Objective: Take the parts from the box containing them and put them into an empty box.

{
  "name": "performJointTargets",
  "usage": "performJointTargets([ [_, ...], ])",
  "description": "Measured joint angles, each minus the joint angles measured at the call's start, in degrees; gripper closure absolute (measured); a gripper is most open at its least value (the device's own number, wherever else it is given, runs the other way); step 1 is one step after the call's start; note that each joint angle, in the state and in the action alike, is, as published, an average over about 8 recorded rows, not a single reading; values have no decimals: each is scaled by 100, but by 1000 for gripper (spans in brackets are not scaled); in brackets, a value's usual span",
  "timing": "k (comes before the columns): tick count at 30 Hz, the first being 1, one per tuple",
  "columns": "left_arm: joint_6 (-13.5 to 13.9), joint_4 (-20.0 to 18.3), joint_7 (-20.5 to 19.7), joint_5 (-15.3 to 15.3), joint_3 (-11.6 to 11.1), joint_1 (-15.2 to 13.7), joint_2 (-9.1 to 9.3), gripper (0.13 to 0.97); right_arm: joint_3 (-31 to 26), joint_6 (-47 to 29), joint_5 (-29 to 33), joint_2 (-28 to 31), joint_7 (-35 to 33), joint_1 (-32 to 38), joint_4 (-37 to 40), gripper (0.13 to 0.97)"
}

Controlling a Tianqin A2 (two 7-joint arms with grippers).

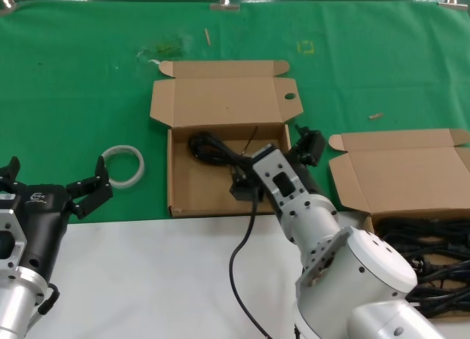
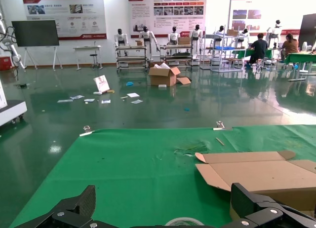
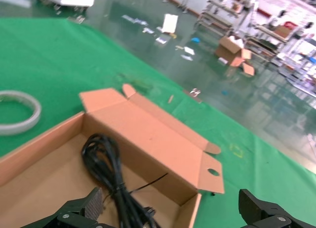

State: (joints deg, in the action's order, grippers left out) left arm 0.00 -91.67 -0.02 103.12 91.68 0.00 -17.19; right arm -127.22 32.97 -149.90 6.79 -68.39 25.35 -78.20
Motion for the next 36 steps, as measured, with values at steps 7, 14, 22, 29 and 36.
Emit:
performJointTargets([
  [7,0,0,0,1,0,0,0,132,387,-357,509,0,741,-276,-147,136],
  [14,0,0,0,1,0,0,0,132,773,-716,1016,0,1487,-551,-293,129],
  [22,0,0,1,1,0,0,0,132,1215,-1127,1598,0,2338,-868,-461,129],
  [29,0,0,1,1,0,0,0,132,1607,-1489,2112,0,3084,-1146,-610,129],
  [36,0,0,1,1,0,0,0,132,1990,-1846,2617,0,3828,-1419,-755,129],
])
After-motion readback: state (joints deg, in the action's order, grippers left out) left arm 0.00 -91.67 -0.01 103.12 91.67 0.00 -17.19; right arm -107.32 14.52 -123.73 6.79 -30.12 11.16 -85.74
